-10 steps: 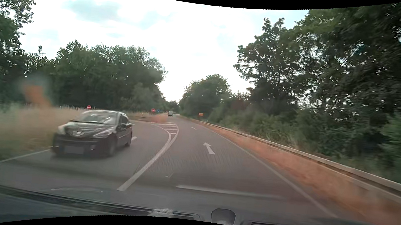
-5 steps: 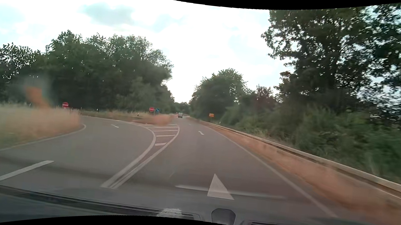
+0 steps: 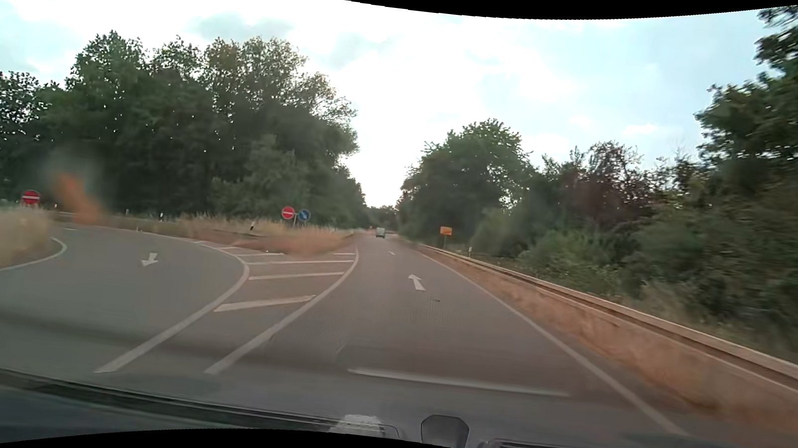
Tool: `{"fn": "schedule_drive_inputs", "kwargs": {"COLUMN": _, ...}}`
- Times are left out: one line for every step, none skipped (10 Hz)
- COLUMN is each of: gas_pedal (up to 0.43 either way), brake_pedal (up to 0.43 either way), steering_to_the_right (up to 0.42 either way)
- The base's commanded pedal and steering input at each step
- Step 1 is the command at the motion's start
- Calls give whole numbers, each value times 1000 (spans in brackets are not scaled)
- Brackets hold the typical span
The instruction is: Follow the waypoints while adhering to traffic rules and regulations
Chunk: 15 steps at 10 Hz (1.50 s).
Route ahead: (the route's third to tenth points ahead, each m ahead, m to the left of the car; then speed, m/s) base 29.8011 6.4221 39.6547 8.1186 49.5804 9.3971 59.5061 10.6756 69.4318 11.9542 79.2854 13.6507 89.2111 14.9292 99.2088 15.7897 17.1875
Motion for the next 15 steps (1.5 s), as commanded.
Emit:
{"fn": "schedule_drive_inputs", "kwargs": {"gas_pedal": 118, "brake_pedal": 0, "steering_to_the_right": -34}}
{"fn": "schedule_drive_inputs", "kwargs": {"gas_pedal": 130, "brake_pedal": 0, "steering_to_the_right": -33}}
{"fn": "schedule_drive_inputs", "kwargs": {"gas_pedal": 138, "brake_pedal": 0, "steering_to_the_right": -33}}
{"fn": "schedule_drive_inputs", "kwargs": {"gas_pedal": 138, "brake_pedal": 0, "steering_to_the_right": -33}}
{"fn": "schedule_drive_inputs", "kwargs": {"gas_pedal": 150, "brake_pedal": 0, "steering_to_the_right": -33}}
{"fn": "schedule_drive_inputs", "kwargs": {"gas_pedal": 150, "brake_pedal": 0, "steering_to_the_right": -31}}
{"fn": "schedule_drive_inputs", "kwargs": {"gas_pedal": 150, "brake_pedal": 0, "steering_to_the_right": -30}}
{"fn": "schedule_drive_inputs", "kwargs": {"gas_pedal": 150, "brake_pedal": 0, "steering_to_the_right": -28}}
{"fn": "schedule_drive_inputs", "kwargs": {"gas_pedal": 150, "brake_pedal": 0, "steering_to_the_right": -26}}
{"fn": "schedule_drive_inputs", "kwargs": {"gas_pedal": 150, "brake_pedal": 0, "steering_to_the_right": -25}}
{"fn": "schedule_drive_inputs", "kwargs": {"gas_pedal": 150, "brake_pedal": 0, "steering_to_the_right": -23}}
{"fn": "schedule_drive_inputs", "kwargs": {"gas_pedal": 150, "brake_pedal": 0, "steering_to_the_right": -21}}
{"fn": "schedule_drive_inputs", "kwargs": {"gas_pedal": 150, "brake_pedal": 0, "steering_to_the_right": -19}}
{"fn": "schedule_drive_inputs", "kwargs": {"gas_pedal": 150, "brake_pedal": 0, "steering_to_the_right": -13}}
{"fn": "schedule_drive_inputs", "kwargs": {"gas_pedal": 150, "brake_pedal": 0, "steering_to_the_right": -8}}
